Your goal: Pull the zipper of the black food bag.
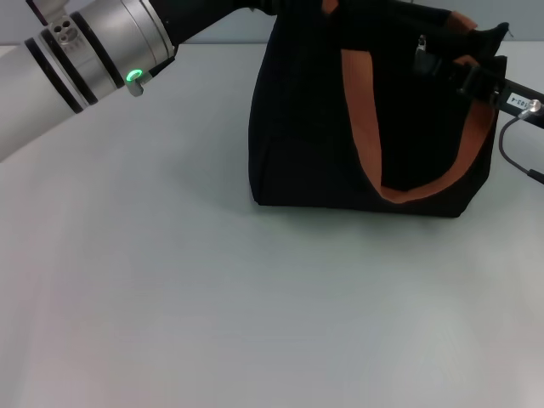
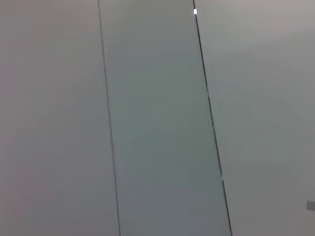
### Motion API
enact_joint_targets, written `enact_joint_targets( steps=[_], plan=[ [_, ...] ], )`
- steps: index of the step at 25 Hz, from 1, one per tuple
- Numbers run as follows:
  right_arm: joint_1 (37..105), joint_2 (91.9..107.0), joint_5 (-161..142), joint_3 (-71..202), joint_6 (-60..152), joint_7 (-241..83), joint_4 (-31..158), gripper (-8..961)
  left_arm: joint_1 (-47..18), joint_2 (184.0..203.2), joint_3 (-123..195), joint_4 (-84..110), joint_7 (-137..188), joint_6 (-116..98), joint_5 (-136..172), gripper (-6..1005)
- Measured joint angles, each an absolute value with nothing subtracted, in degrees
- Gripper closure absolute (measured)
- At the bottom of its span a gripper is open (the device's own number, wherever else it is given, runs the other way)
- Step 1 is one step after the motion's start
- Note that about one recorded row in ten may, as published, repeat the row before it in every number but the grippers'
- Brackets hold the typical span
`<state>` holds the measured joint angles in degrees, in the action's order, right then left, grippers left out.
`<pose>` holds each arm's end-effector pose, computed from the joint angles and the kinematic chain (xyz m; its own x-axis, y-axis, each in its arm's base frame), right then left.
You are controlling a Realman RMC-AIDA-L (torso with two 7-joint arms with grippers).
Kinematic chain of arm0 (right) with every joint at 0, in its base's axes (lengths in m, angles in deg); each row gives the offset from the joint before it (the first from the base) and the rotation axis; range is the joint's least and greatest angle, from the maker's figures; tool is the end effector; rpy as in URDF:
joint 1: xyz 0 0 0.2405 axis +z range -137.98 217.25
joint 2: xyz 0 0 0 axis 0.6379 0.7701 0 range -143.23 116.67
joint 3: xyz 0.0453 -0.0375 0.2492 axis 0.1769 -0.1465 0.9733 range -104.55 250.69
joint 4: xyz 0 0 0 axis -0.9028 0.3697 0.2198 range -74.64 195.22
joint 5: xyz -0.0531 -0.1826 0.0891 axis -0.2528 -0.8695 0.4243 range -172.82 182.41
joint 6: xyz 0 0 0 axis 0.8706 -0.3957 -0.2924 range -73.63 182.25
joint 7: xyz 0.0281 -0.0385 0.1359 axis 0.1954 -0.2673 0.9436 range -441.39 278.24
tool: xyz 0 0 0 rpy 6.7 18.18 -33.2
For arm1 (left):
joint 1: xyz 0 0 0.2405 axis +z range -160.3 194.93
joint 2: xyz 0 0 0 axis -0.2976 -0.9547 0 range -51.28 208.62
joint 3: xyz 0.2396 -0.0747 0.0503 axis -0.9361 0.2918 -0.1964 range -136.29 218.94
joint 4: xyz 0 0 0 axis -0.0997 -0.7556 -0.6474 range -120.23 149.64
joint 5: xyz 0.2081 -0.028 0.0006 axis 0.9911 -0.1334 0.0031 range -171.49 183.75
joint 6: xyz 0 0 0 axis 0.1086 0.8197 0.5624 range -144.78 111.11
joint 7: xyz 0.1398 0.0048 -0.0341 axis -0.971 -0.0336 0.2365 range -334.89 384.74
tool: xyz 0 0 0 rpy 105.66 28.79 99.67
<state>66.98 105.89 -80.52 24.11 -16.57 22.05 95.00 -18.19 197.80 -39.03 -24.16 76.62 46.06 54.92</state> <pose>0.2628 0.3683 0.0157 0.2420 -0.5386 -0.8071 -0.8686 -0.4909 0.0672 -0.1290 0.4010 -0.0108 0.6341 -0.2021 0.7463 0.3017 -0.8241 -0.4795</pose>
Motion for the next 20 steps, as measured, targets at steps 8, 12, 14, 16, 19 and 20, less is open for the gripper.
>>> enact_joint_targets(
  steps=[8, 12, 14, 16, 19, 20],
  plan=[
    [65.84, 105.92, -80.51, 26.65, -17.04, 22.79, 95.14, 956, -18.17, 197.8, -38.32, -24.13, 75.37, 44.97, 54.42, 997],
    [65.21, 105.9, -80.51, 27.4, -17.16, 23.15, 95.75, 956, -18.08, 197.76, -38.13, -24.0, 75.33, 44.79, 53.76, 997],
    [64.89, 105.9, -80.49, 27.81, -17.18, 23.35, 96.24, 956, -18.05, 197.76, -38.09, -23.97, 75.3, 44.68, 53.66, 997],
    [64.64, 105.9, -80.44, 28.29, -17.2, 23.42, 96.56, 956, -18.03, 197.76, -38.09, -23.96, 75.29, 44.51, 53.66, 998],
    [64.54, 105.93, -80.41, 28.78, -17.24, 23.44, 96.56, 956, -18.02, 197.76, -38.09, -23.94, 75.28, 44.34, 53.66, 999],
    [64.51, 105.94, -80.38, 28.95, -17.23, 23.45, 96.52, 956, -18.02, 197.76, -38.11, -23.93, 75.28, 44.31, 53.66, 999]
  ],
)
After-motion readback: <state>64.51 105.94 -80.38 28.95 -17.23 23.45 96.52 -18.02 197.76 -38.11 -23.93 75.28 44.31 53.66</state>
